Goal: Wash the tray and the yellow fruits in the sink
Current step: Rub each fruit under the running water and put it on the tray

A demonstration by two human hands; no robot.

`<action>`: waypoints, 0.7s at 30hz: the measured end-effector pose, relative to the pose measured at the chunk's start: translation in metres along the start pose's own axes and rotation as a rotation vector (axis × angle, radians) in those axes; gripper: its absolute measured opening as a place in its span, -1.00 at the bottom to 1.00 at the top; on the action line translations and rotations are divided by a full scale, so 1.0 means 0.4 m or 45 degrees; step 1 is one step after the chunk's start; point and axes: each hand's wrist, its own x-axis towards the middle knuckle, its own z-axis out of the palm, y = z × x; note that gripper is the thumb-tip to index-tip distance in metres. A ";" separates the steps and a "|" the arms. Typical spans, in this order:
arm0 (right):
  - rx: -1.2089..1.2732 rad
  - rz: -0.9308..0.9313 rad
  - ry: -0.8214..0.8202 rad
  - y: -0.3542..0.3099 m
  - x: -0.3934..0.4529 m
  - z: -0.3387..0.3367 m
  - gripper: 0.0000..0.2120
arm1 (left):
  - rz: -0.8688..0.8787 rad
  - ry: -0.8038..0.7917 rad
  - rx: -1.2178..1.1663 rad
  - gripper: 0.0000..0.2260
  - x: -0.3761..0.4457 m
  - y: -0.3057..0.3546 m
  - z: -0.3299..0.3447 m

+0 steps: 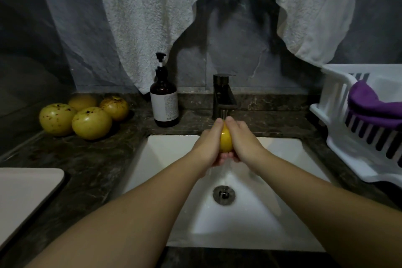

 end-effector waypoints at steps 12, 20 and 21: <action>-0.076 -0.084 -0.072 -0.003 -0.005 -0.009 -0.62 | 0.004 -0.020 -0.006 -0.44 -0.001 -0.006 0.004; -0.164 -0.074 -0.061 -0.012 -0.008 -0.001 -0.56 | 0.029 0.042 -0.083 -0.63 -0.005 -0.005 -0.007; -0.204 -0.075 -0.035 -0.012 -0.009 0.003 -0.54 | 0.020 0.044 -0.093 -0.63 -0.007 -0.006 -0.005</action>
